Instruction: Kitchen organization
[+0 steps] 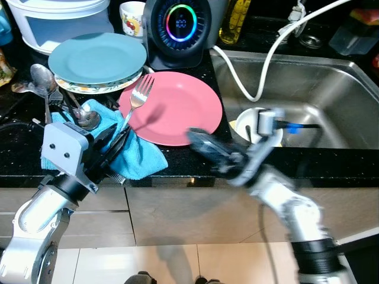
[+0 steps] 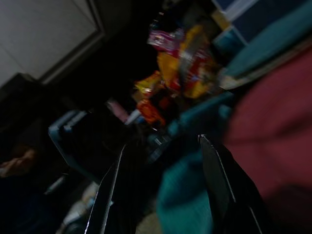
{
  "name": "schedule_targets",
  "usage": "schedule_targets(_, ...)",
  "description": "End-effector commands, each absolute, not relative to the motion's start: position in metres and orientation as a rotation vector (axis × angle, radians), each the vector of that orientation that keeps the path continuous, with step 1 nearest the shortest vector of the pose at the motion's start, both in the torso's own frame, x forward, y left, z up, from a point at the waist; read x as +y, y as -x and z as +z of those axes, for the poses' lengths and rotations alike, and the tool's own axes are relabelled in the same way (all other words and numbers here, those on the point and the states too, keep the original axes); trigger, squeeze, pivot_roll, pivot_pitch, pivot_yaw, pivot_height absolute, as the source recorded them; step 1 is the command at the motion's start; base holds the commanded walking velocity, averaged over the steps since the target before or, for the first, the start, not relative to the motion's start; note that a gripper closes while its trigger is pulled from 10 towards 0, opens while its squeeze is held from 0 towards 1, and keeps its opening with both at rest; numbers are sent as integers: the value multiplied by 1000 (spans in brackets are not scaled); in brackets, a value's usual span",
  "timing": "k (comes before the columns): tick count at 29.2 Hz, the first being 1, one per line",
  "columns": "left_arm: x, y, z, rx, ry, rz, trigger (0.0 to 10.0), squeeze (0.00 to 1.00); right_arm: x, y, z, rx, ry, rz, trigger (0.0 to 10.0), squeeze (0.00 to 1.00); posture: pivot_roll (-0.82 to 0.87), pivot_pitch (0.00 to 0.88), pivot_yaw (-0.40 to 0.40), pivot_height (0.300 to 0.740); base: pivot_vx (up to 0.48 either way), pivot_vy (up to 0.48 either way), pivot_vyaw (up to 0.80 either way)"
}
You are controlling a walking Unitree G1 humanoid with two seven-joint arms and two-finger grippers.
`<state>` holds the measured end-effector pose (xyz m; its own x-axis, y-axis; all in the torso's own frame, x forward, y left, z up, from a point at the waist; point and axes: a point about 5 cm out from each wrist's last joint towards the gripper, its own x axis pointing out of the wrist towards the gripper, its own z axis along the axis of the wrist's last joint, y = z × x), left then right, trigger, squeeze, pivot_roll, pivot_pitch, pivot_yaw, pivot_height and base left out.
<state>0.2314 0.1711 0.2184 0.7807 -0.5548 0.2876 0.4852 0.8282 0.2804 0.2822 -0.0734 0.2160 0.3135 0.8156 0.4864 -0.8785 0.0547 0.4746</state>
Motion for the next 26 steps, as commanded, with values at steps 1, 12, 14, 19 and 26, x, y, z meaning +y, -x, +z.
schedule_targets(1, 166, -229, 202, -284, -185, -629, 10000, 0, -64, -285, 218, -78, -816, 1289, 10000, 0, 139, 148, -82, 740, 0, 0, 0)
schedule_targets(12, 165, -225, 199, -269, -190, -640, 10000, 0, -31, -302, 228, -64, -817, 1205, 10000, 0, 151, 159, -92, 740, 0, 0, 0)
schedule_targets(14, 165, -225, 199, -267, -190, -641, 10000, 0, -29, -304, 228, -64, -813, 1196, 10000, 0, 151, 158, -91, 740, 0, 0, 0)
schedule_targets(19, 163, -224, 197, -260, -191, -651, 10000, 0, -20, -308, 229, -48, -762, 1160, 10000, 0, 152, 162, -94, 740, 0, 0, 0)
schedule_targets(26, 162, -223, 197, -255, -192, -652, 10000, 0, -17, -308, 231, -49, -749, 1164, 0, 0, 151, 165, -95, 740, 0, 0, 0)
